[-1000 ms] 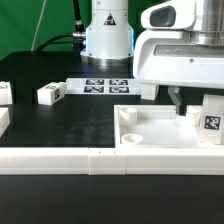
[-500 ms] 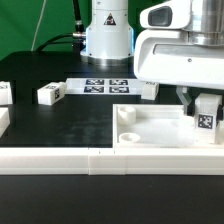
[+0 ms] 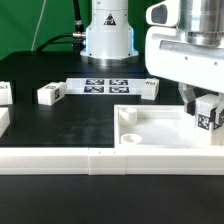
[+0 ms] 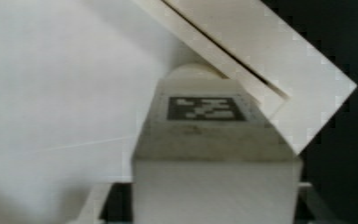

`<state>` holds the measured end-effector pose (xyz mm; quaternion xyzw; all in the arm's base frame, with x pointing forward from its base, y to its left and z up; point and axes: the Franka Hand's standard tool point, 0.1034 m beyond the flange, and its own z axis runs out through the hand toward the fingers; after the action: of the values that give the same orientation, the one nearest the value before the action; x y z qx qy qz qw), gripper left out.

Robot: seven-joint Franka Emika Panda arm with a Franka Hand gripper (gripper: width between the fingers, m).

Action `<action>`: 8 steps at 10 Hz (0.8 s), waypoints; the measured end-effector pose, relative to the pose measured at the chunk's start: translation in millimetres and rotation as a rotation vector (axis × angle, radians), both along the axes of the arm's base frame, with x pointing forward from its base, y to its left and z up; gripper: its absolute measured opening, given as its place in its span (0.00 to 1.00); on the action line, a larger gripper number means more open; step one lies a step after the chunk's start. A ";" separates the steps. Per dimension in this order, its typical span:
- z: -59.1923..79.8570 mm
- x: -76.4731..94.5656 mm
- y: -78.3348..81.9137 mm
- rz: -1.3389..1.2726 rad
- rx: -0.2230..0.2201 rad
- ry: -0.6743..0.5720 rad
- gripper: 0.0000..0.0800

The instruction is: Assemble one leg

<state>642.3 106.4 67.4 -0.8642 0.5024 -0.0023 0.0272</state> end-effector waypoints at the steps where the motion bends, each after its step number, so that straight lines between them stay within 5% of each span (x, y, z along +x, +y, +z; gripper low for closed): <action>1: -0.2 -0.2 -1.1 -0.084 0.008 0.004 0.36; 8: -0.1 -6.5 3.5 -0.873 0.038 0.060 0.36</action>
Offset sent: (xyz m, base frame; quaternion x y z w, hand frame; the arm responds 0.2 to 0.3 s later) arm -0.0062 -0.0073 -0.0003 0.0046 -0.0009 0.3016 0.9534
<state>635.8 109.9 67.4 -0.5699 0.8211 0.0206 0.0248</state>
